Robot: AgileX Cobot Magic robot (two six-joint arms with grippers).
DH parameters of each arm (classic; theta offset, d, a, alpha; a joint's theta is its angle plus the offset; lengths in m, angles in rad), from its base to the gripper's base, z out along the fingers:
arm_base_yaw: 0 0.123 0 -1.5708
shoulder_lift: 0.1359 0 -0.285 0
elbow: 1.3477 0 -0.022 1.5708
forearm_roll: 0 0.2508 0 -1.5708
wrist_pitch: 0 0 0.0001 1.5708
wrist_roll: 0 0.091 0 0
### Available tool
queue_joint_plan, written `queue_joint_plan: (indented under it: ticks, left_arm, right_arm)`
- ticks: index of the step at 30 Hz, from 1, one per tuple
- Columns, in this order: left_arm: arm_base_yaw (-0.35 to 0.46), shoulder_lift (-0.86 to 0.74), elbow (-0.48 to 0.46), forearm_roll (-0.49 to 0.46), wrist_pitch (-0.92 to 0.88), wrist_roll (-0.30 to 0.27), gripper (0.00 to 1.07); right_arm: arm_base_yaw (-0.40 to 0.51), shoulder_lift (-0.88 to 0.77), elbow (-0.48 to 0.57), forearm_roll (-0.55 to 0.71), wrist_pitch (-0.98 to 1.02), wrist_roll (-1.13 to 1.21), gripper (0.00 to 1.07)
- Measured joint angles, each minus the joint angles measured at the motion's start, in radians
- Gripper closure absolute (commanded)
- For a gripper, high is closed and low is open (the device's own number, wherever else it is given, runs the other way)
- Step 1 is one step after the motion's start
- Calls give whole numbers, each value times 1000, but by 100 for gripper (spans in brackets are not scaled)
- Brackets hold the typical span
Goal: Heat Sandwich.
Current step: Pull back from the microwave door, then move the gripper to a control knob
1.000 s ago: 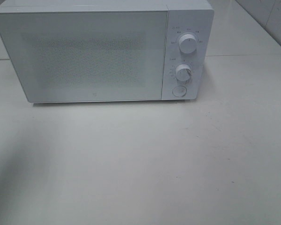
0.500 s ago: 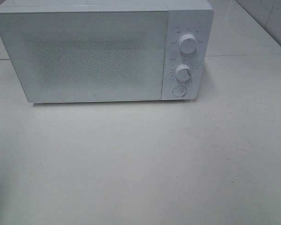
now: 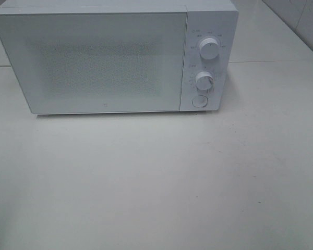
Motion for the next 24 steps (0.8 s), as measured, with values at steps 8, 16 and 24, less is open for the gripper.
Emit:
queue_joint_plan:
  ticks: [8, 16, 24]
  left_arm:
    - [0, -159, -1, 4, 109, 1, 30]
    - [0, -294, 14, 8, 135, 2, 30]
    - [0, -294, 14, 8, 135, 4, 30]
  right_arm:
    - [0, 0, 0, 0, 0, 0, 54]
    - [0, 0, 0, 0, 0, 0, 54]
    - [0, 0, 0, 0, 0, 0, 54]
